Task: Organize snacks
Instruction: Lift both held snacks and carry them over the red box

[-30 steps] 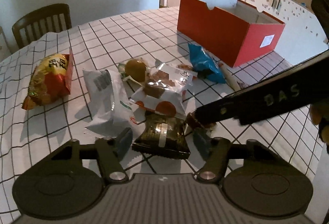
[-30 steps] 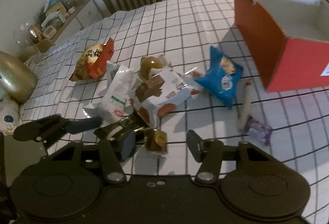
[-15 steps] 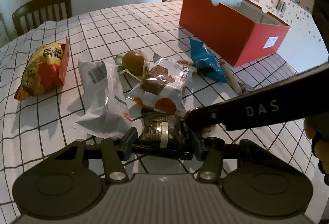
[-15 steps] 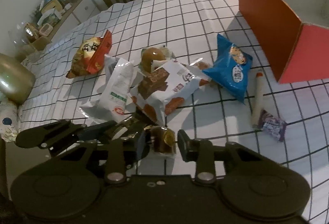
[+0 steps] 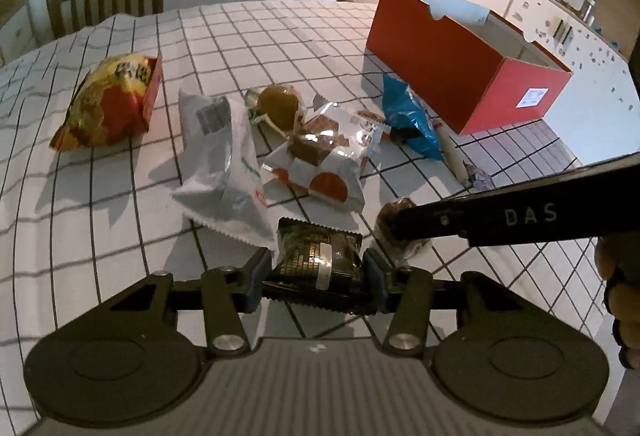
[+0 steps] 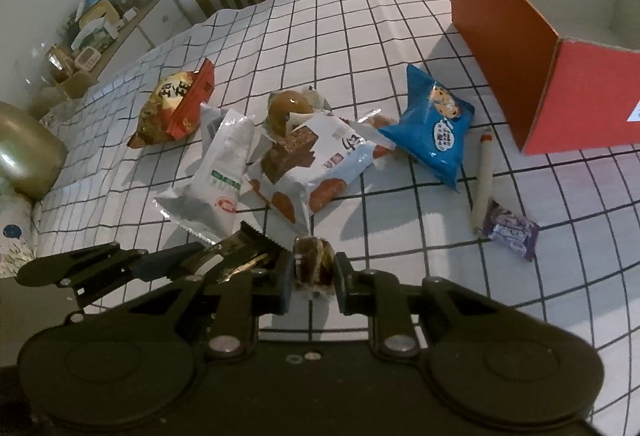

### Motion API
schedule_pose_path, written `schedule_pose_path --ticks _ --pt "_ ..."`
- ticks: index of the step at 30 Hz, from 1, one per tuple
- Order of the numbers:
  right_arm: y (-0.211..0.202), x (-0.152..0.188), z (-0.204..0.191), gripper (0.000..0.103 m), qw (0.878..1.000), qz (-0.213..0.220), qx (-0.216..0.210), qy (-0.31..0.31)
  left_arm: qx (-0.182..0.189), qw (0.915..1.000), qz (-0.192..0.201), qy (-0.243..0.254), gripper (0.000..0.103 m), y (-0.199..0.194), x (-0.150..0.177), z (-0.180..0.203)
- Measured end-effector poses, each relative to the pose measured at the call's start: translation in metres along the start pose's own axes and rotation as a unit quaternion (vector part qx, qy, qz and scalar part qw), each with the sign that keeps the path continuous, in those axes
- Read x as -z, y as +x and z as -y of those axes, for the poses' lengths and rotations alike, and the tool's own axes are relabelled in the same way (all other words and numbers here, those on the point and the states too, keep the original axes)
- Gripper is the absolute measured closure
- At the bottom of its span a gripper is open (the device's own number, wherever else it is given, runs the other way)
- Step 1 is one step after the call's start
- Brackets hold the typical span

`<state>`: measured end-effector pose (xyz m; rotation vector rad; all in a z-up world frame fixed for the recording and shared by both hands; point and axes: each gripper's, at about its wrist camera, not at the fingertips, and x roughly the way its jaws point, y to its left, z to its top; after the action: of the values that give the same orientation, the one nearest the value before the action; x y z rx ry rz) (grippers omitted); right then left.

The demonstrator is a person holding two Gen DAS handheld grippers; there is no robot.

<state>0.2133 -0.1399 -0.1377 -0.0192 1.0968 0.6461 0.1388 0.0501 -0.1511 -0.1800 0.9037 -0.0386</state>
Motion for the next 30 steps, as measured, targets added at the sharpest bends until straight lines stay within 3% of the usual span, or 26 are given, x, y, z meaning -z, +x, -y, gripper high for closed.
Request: schedule_pose_path --ticks 8,21,30 --pt "-0.018 0.010 -0.001 0.083 1.000 0.002 0.002 -0.011 0.006 0.9994 -0.002 -0.034 0.054 -0.015 0.008 0.000" --pt "-0.064 0.018 0.009 0.083 0.999 0.008 0.005 -0.031 0.007 0.9989 -0.003 -0.045 0.055 -0.037 0.011 0.017" --pt "-0.098 0.002 0.021 0.083 0.998 0.021 0.002 -0.061 0.004 0.9975 0.011 -0.070 0.055 -0.052 -0.013 0.037"
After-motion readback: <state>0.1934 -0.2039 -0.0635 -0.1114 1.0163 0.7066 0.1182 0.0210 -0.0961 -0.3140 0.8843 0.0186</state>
